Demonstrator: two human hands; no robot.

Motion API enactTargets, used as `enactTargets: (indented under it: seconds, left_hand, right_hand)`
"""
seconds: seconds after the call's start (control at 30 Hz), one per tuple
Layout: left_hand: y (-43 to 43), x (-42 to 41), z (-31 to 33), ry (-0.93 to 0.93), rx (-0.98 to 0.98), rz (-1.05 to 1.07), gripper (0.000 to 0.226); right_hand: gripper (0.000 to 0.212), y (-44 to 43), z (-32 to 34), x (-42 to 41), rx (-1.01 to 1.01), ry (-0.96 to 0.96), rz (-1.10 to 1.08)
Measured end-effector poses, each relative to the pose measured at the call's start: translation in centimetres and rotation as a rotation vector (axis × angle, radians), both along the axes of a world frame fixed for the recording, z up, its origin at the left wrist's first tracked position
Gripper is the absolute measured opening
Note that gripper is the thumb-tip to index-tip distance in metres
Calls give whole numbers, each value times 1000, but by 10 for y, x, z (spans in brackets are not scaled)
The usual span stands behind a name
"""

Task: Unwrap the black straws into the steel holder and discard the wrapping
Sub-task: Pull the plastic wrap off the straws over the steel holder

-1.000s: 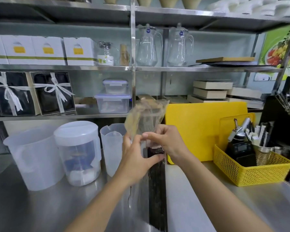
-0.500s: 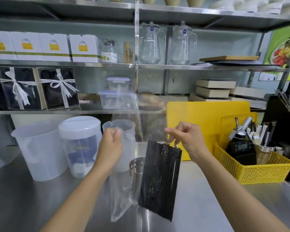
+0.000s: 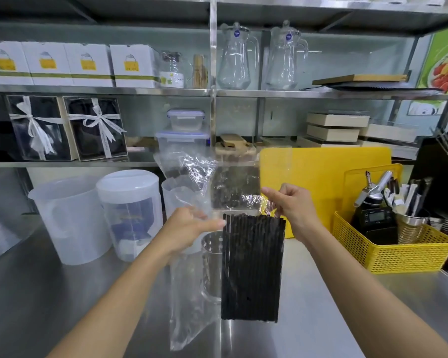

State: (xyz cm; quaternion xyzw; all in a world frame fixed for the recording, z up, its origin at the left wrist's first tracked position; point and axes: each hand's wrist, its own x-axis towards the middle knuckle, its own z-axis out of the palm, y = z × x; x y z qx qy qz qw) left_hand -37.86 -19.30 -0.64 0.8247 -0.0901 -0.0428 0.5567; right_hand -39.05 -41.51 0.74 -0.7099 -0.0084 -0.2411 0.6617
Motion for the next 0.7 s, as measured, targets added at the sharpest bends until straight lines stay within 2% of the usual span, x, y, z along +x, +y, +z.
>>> enactTargets:
  seconds: [0.07, 0.13, 0.2, 0.27, 0.33, 0.4, 0.47, 0.53, 0.63, 0.7]
  left_hand:
    - [0, -4, -1, -25, 30, -13, 57]
    - [0, -8, 2, 4, 57, -23, 39]
    - [-2, -17, 10, 92, 23, -74, 22]
    - [-5, -18, 14, 170, -43, -84, 20]
    - [-7, -15, 17, 196, -106, -42, 22]
    - [-10, -11, 19, 213, -201, 37, 21]
    - [-14, -8, 23, 234, -286, 105, 21]
    - [-21, -6, 27, 237, -376, 145, 15]
    - [-33, -4, 33, 228, -513, 251, 16]
    - [-38, -3, 34, 227, -603, 293, 21]
  right_hand:
    - [45, 2, 0, -1, 8, -5, 32]
    - [44, 3, -1, -2, 21, 5, 47]
    - [39, 3, -4, 1, -85, 66, -14]
    - [33, 3, -9, 5, -282, 151, -150]
    - [46, 5, -13, 5, -423, 207, -266]
    - [57, 11, -11, 0, -494, 172, -283]
    - [51, 21, -1, -11, -448, 148, -111]
    - [48, 35, 12, -24, -354, 187, 190]
    - [66, 48, 26, -41, -473, 267, 504]
    - [80, 57, 28, -49, -625, 300, 585]
